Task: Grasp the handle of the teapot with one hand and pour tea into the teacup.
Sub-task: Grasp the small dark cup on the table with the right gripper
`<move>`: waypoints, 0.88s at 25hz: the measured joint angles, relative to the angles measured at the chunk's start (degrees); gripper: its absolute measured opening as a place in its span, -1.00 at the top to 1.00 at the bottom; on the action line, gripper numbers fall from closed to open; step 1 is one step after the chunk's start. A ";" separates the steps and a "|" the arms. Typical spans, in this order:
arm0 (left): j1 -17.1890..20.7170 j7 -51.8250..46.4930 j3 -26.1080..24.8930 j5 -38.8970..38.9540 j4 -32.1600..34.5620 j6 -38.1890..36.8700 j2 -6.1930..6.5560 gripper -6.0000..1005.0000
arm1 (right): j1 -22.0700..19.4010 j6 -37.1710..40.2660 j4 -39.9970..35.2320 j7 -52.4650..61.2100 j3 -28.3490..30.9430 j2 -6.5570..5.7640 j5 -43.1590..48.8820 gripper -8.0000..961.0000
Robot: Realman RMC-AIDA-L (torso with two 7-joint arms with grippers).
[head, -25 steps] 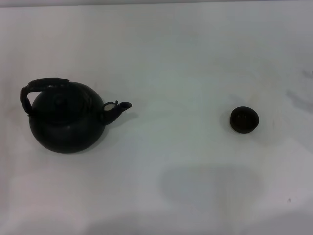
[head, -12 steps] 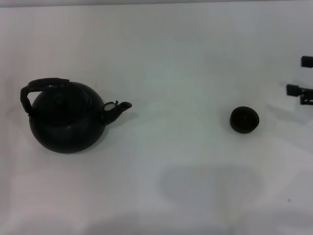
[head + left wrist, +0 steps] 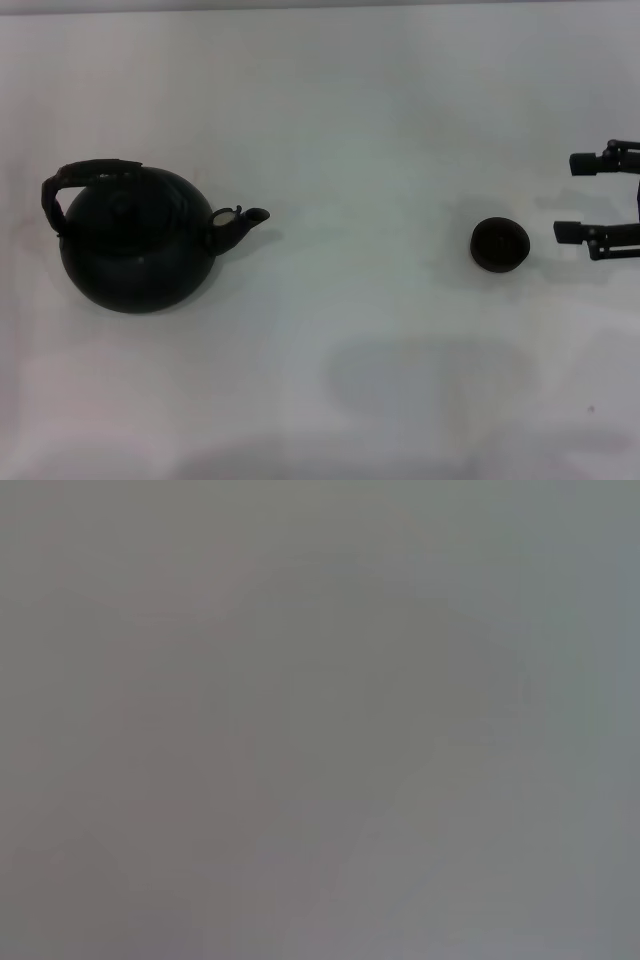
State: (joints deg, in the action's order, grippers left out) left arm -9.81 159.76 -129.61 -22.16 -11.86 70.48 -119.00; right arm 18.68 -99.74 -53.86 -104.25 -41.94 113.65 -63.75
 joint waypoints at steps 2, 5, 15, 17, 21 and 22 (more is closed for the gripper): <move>-0.04 0.00 0.03 -0.05 -0.03 0.07 0.00 -0.46 | -0.34 0.36 -0.31 -0.82 -0.36 0.33 0.46 -0.80; -0.14 -0.15 0.06 -0.07 -0.12 0.09 0.00 -0.46 | -0.98 1.69 -1.47 -2.29 -0.57 1.06 1.95 -0.80; -0.44 -0.33 0.15 -0.08 0.22 0.35 -0.08 -0.46 | -1.23 9.43 -4.41 -3.56 -7.57 1.29 4.18 -0.80; -0.26 -0.33 0.15 -0.08 0.25 0.37 -0.11 -0.46 | -1.23 11.84 -4.48 -3.57 -9.86 1.30 4.47 -0.80; -0.04 -0.33 0.15 -0.08 0.27 0.45 -0.18 -0.46 | -1.20 15.36 -4.15 -3.58 -13.93 1.31 4.68 -0.80; -0.02 -0.33 0.15 -0.08 0.26 0.46 -0.18 -0.46 | -1.19 16.01 -4.06 -3.58 -14.78 1.31 4.84 -0.80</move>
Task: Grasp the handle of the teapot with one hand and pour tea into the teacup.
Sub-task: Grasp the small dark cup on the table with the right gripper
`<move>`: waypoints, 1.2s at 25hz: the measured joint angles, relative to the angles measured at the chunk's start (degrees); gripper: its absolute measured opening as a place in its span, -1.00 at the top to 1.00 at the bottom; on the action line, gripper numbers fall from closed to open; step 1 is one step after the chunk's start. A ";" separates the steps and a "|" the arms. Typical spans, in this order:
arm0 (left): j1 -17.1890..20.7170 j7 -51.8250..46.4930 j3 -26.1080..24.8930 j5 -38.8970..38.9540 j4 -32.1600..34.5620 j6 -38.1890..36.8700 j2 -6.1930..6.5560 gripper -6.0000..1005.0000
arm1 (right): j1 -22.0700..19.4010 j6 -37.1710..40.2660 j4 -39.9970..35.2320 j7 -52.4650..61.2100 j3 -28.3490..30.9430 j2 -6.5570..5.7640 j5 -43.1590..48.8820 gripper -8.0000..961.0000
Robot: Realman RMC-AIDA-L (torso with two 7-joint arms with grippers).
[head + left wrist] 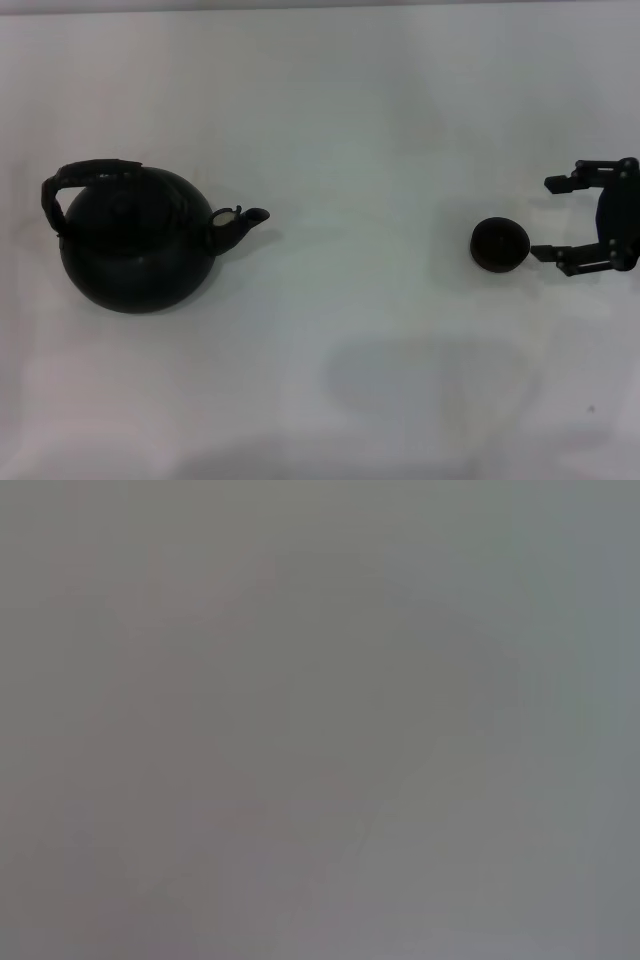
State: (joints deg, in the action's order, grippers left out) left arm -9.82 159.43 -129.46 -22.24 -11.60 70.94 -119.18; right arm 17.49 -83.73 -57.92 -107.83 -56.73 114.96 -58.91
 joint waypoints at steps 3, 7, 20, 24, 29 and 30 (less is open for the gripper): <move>0.01 0.00 0.00 0.00 0.00 0.00 0.00 -0.46 | 0.21 0.81 0.60 0.14 -1.50 0.06 0.27 -0.80; -0.04 0.05 0.00 0.00 0.00 0.03 0.02 -0.46 | 0.53 0.93 1.95 0.05 -1.79 0.08 0.11 -0.80; -0.44 0.16 0.00 -0.23 -0.19 0.24 0.18 -0.46 | 1.14 2.53 5.24 -1.17 -3.16 0.18 -0.95 -0.80; -0.46 0.13 0.00 -0.42 -0.28 0.29 0.14 -0.46 | 1.47 3.93 6.15 -1.41 -4.03 0.18 -1.33 -0.80; -0.47 0.12 0.00 -0.51 -0.26 0.37 0.11 -0.46 | 2.84 4.60 8.73 -2.07 -4.90 0.23 -1.60 -0.79; -0.47 0.13 0.00 -0.52 -0.22 0.37 0.10 -0.46 | 3.07 4.68 9.20 -2.09 -4.92 0.24 -1.63 -0.79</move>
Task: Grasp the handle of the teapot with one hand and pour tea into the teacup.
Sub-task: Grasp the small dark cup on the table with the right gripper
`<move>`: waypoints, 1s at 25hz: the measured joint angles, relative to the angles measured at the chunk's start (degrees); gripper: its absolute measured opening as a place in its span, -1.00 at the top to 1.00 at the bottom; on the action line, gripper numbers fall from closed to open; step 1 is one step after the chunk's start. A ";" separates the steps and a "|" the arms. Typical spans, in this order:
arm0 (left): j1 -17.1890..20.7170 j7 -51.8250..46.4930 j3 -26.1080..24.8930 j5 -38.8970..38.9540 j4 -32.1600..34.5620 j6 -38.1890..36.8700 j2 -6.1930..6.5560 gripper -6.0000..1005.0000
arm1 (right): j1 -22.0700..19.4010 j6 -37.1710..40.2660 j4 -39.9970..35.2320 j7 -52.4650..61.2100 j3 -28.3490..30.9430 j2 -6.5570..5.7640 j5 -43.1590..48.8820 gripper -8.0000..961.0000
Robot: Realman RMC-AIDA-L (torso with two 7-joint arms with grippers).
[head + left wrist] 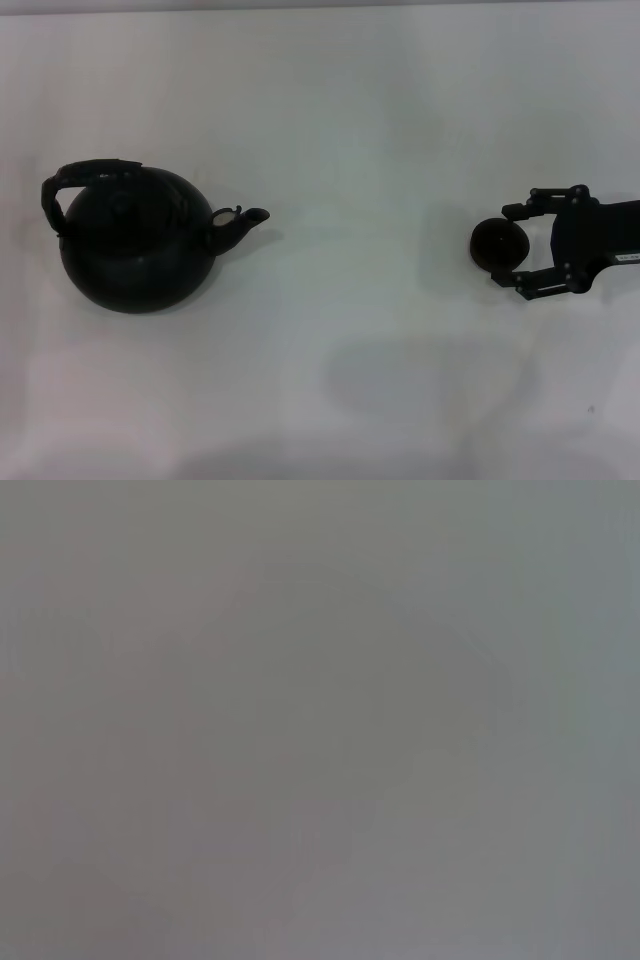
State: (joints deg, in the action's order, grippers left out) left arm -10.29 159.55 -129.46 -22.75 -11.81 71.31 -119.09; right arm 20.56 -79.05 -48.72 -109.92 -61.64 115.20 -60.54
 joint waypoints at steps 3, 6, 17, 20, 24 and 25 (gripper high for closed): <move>0.00 0.03 0.00 -0.01 0.11 0.00 -0.01 -0.46 | 0.41 0.51 0.63 -0.11 -0.28 0.02 -0.14 -0.79; 0.00 0.03 0.00 -0.01 0.09 0.00 -0.01 -0.46 | 0.46 1.37 0.74 -0.14 -1.61 0.03 -0.63 -0.79; -0.08 0.14 0.00 -0.01 -0.22 -0.01 0.05 -0.46 | 0.44 3.43 1.26 -0.62 -2.96 0.03 -0.99 -0.79; -0.13 0.14 0.00 -0.01 -0.23 -0.02 0.06 -0.46 | 0.45 3.75 1.27 -0.64 -2.95 0.03 -0.99 -0.78; -0.17 0.14 0.00 0.00 -0.23 -0.03 0.08 -0.46 | 0.44 4.18 1.27 -0.65 -2.95 0.03 -0.99 -0.77; -0.18 0.14 0.00 0.03 -0.23 -0.03 0.08 -0.46 | 0.45 4.19 1.27 -0.65 -2.96 0.03 -0.99 -0.76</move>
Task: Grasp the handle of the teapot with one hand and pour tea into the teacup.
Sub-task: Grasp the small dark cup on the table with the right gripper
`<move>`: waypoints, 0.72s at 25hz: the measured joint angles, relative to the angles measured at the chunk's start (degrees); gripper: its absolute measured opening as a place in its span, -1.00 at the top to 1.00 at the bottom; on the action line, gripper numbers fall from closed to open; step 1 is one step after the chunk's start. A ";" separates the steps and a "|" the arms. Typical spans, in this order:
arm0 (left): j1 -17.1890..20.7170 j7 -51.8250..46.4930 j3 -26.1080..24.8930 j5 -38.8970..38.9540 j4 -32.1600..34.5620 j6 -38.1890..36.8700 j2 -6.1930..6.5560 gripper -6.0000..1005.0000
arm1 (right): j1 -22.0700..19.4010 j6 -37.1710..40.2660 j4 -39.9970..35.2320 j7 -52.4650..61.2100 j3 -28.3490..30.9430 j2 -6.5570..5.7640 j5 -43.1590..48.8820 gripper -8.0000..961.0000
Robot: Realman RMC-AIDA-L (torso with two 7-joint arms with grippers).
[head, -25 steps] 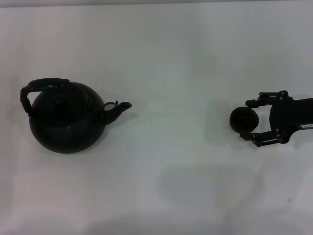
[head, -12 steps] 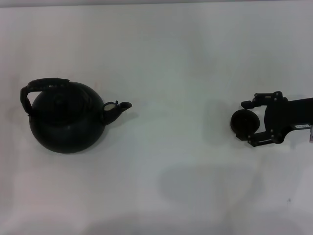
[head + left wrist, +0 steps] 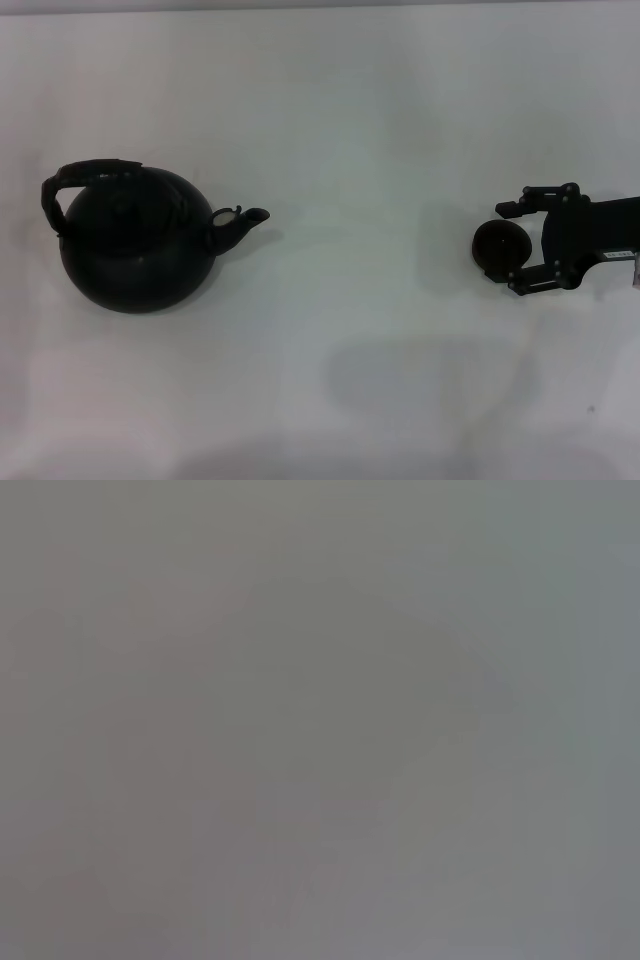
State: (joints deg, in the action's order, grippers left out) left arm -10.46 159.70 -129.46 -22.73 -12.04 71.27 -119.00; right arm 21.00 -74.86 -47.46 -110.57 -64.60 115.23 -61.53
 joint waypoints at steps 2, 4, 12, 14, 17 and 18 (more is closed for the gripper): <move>-0.05 0.00 0.00 0.07 -0.04 0.00 0.03 -0.46 | 0.00 0.03 0.00 0.00 0.00 0.00 0.00 -0.75; -0.09 0.00 0.00 0.08 -0.12 0.00 0.08 -0.46 | 0.00 0.05 0.00 -0.03 0.00 -0.01 0.01 -0.75; -0.29 0.00 0.00 0.05 -0.24 0.00 0.09 -0.46 | 0.02 0.13 -0.09 -0.09 -0.57 -0.04 0.27 -0.63; -0.38 0.04 0.00 0.05 -0.26 0.00 0.09 -0.46 | 0.02 0.13 -0.06 -0.09 -0.62 -0.04 0.25 -0.55; -0.44 0.07 0.00 0.05 -0.26 0.01 0.09 -0.46 | 0.01 0.14 0.03 -0.06 -0.63 -0.03 0.20 -0.51; -0.44 0.07 0.00 0.05 -0.26 0.01 0.09 -0.46 | 0.01 0.14 0.05 -0.01 -0.62 -0.03 0.17 -0.51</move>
State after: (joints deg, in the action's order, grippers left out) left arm -10.91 159.77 -129.46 -22.68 -12.31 71.28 -118.91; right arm 21.01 -74.71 -47.41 -110.57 -65.23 115.19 -61.35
